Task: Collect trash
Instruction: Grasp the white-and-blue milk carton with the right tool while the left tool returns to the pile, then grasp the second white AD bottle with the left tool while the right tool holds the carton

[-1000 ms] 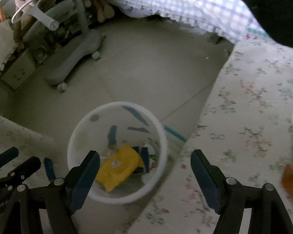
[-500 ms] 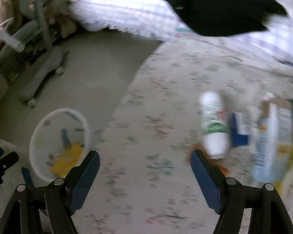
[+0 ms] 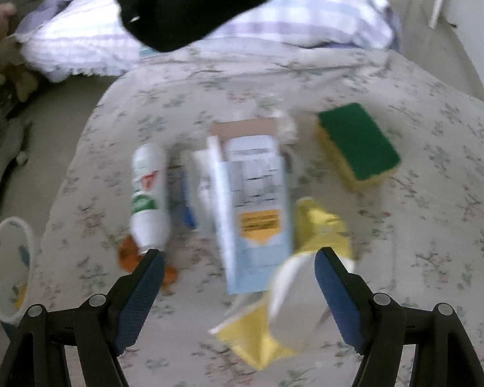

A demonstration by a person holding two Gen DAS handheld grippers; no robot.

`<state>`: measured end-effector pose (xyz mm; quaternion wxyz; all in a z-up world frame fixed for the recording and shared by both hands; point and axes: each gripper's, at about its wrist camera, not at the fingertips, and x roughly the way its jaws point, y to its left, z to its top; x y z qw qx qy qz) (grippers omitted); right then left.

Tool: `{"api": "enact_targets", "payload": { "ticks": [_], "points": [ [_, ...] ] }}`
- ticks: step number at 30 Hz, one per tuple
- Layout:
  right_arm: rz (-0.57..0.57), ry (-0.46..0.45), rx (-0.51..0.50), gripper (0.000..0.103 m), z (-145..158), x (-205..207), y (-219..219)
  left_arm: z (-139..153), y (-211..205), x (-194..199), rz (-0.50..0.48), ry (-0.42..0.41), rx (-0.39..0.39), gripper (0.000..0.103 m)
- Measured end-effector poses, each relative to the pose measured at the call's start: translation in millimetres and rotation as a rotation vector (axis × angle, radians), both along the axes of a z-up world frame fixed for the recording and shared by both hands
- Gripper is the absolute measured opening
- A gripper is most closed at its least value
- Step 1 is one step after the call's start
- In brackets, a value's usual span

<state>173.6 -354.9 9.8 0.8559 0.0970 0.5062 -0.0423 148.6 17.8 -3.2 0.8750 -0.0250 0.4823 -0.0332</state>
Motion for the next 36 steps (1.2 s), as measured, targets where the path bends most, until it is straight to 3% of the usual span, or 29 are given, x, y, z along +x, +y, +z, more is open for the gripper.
{"api": "enact_targets", "payload": {
  "ticks": [5,9,17,21,25,32,36],
  "points": [
    [-0.011,-0.037,0.045,0.08,0.1,9.0,-14.9,2.3,-23.7,4.3,-0.028,0.001,-0.01,0.086],
    [0.006,-0.051,0.062,0.073,-7.0,24.4,-11.6,2.6,-40.8,7.4,-0.045,0.005,-0.015,0.086],
    [0.026,-0.008,0.008,0.059,-31.3,42.9,-0.1,-0.2,-67.8,21.5,-0.068,0.018,-0.02,0.086],
    [0.026,-0.002,0.032,0.058,-35.0,43.2,-5.6,-0.7,-81.9,30.2,-0.08,0.026,-0.032,0.086],
    [0.018,-0.031,0.097,0.057,-23.7,37.2,-12.4,2.9,-98.7,38.2,-0.092,0.025,-0.058,0.086],
    [0.017,-0.17,0.153,0.057,28.6,9.5,-30.5,13.6,-145.2,45.6,-0.141,0.002,-0.102,0.086],
    [-0.016,-0.192,0.164,0.057,38.7,-2.2,-50.1,15.9,-175.0,59.7,-0.176,0.013,-0.19,0.085]
  ]
}}
